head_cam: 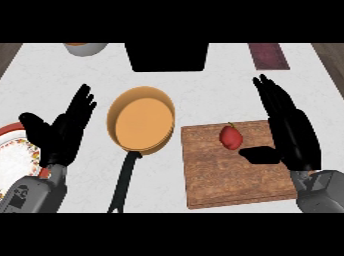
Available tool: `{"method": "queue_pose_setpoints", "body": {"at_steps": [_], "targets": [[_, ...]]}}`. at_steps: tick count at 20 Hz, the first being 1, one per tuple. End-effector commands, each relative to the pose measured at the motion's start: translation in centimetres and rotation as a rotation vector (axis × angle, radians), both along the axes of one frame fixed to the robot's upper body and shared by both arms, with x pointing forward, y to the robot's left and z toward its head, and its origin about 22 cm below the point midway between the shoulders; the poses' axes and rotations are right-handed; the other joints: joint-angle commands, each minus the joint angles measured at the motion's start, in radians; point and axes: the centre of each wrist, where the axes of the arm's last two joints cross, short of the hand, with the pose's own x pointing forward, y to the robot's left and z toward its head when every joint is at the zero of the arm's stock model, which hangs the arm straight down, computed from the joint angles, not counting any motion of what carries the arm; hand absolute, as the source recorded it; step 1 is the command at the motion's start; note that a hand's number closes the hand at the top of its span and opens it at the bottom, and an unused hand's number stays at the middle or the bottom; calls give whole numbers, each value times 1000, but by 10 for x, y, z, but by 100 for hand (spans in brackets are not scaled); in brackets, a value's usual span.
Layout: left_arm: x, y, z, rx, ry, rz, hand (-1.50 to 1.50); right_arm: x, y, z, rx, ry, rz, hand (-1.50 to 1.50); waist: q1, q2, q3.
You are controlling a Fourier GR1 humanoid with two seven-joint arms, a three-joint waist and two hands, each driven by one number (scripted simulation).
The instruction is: Pick the bell pepper from the cutting board and place it in the pot
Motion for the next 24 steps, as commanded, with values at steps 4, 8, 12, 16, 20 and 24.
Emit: {"method": "queue_pose_setpoints", "body": {"at_steps": [4,8,12,16,20,24], "targets": [[-3,-5,17,-2,-8,-13,0,-19,37,66,-229,218,-91,-150,13,8,1],[-15,-10,6,-7,-18,-32,0,-14,66,82,-259,351,-185,-150,28,17,3],[-15,-2,22,-7,-12,-21,0,5,72,92,-244,444,-245,-150,33,20,5],[-10,-7,21,-14,-31,-32,0,15,80,85,-224,462,-278,-150,26,23,5],[-28,-6,14,-8,-6,-10,0,20,72,67,-242,563,-304,-150,28,20,6],[-26,-15,20,0,-25,-19,0,18,80,36,-326,627,-325,-150,24,20,6]]}}
